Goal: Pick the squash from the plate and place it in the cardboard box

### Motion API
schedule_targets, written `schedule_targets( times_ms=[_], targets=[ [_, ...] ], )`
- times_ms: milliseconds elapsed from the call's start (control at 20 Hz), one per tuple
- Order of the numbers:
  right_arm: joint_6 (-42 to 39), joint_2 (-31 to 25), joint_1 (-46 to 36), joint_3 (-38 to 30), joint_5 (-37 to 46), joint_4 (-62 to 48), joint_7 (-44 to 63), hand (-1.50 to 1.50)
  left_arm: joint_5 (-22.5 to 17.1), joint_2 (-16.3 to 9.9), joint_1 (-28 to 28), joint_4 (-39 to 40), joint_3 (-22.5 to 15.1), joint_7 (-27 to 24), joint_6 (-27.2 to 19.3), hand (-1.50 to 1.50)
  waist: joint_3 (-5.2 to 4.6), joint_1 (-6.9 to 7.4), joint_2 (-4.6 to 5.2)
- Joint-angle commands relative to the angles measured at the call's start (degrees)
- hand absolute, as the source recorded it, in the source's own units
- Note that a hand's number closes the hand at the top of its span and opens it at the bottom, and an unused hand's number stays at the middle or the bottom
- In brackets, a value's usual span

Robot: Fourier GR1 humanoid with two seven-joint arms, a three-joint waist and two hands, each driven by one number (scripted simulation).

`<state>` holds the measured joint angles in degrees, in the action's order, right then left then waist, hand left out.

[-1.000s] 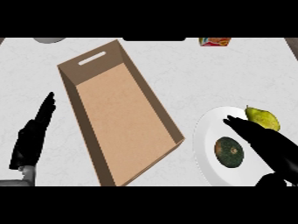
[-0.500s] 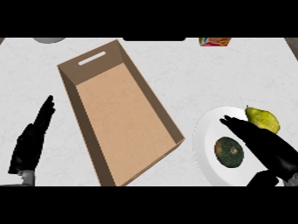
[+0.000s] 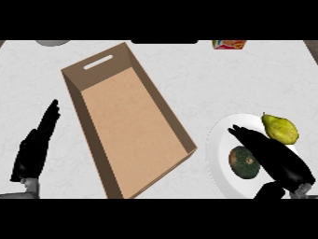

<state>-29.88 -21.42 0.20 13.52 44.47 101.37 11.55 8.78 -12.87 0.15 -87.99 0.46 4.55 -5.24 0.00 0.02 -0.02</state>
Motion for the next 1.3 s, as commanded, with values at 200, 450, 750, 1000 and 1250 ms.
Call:
schedule_targets(
  times_ms=[200, 450, 750, 1000, 1250],
  targets=[
    [1.09, 2.02, -2.01, -0.23, 5.23, -7.37, -5.05, -1.5, -0.03, 0.39, 0.73, -3.62, 2.28, 2.26, 2.31, 0.0, 0.01, 0.14, 0.0],
    [-2.4, 3.45, -2.56, -3.06, 3.99, -7.47, -4.55, 1.5, 2.01, 1.84, 1.88, -2.14, 1.73, 0.26, 2.41, 0.0, 0.0, 0.09, 0.0],
    [8.55, 3.8, -2.29, -0.35, 11.92, -4.97, -6.1, 1.5, 5.15, 4.47, 0.34, -1.05, -0.28, 1.45, -0.8, 0.0, 0.02, 0.01, 0.01],
    [15.79, 4.14, 0.68, -1.64, 15.48, -5.8, -7.94, 1.5, 2.03, 2.45, -0.89, -1.1, 2.27, 2.55, 3.05, 0.0, 0.01, -0.11, 0.0],
    [13.15, 12.18, 4.95, 1.37, 24.58, 2.68, 15.53, 1.5, 1.13, 1.68, 2.21, -3.35, 3.28, 1.08, 3.14, 0.0, -0.06, -0.22, -0.33]
  ],
)
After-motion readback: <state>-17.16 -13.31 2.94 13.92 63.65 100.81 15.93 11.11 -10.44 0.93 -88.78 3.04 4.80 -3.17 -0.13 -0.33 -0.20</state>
